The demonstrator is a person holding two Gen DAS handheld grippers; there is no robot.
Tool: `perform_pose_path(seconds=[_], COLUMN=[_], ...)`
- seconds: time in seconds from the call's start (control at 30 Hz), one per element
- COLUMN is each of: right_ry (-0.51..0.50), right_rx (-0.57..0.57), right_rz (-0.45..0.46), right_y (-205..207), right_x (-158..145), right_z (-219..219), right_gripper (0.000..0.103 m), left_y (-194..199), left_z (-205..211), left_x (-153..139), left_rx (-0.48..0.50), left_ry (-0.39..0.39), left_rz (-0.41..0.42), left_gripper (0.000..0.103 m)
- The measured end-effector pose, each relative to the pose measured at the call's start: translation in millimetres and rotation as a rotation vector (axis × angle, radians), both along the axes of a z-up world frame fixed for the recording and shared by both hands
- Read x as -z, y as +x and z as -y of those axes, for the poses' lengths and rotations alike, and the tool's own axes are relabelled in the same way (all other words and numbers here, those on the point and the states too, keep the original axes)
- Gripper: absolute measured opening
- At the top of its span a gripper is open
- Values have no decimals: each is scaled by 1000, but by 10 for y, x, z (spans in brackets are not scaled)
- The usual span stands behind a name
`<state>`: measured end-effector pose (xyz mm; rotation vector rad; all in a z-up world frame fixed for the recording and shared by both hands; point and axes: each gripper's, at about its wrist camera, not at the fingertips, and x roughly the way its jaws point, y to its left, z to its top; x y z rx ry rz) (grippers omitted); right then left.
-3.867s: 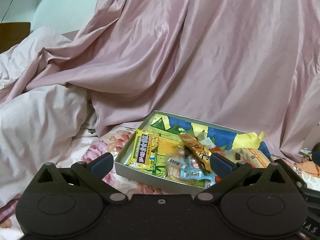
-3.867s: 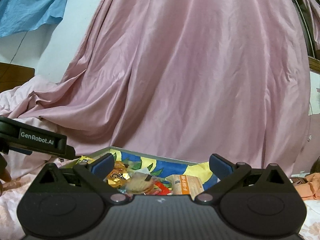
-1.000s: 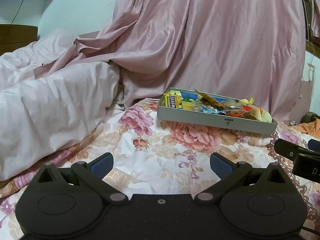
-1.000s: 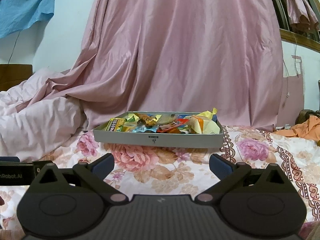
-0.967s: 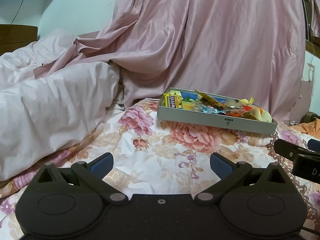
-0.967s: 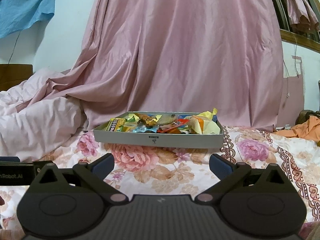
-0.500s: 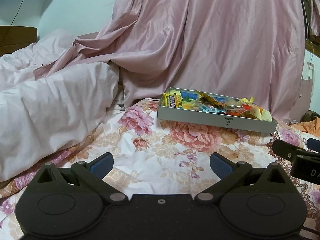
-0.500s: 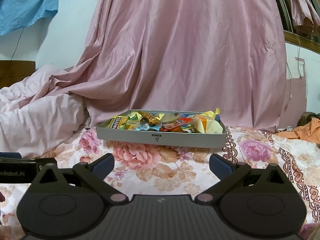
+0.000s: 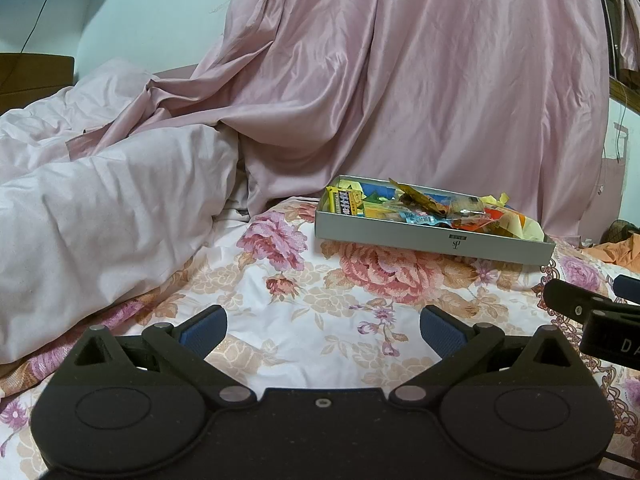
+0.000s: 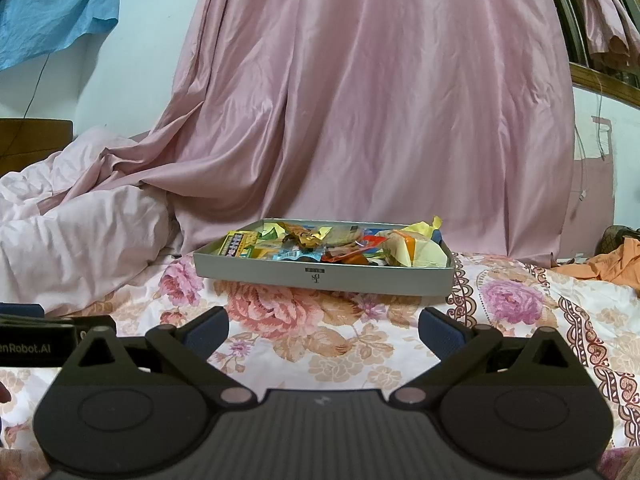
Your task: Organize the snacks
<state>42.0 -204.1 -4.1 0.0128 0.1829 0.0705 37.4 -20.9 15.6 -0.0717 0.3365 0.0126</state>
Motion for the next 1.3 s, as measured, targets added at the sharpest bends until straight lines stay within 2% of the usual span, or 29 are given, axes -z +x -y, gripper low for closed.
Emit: perform_pose_path(seconds=[1.0, 1.13, 1.3], right_ry=[-7, -9, -12], right_rx=[-10, -14, -20], right_rz=[-9, -10, -18], right_y=[-4, -20, -14], right_x=[9, 31, 53], right_z=[5, -7, -18], right_gripper=[103, 103, 103], left_y=[-1, -11, -6], left_z=[-21, 3, 26], left_x=[5, -2, 13], left_rx=[11, -12, 7], left_ry=[-1, 14, 35], left_rz=[-8, -14, -24], left_gripper=[102, 102, 102])
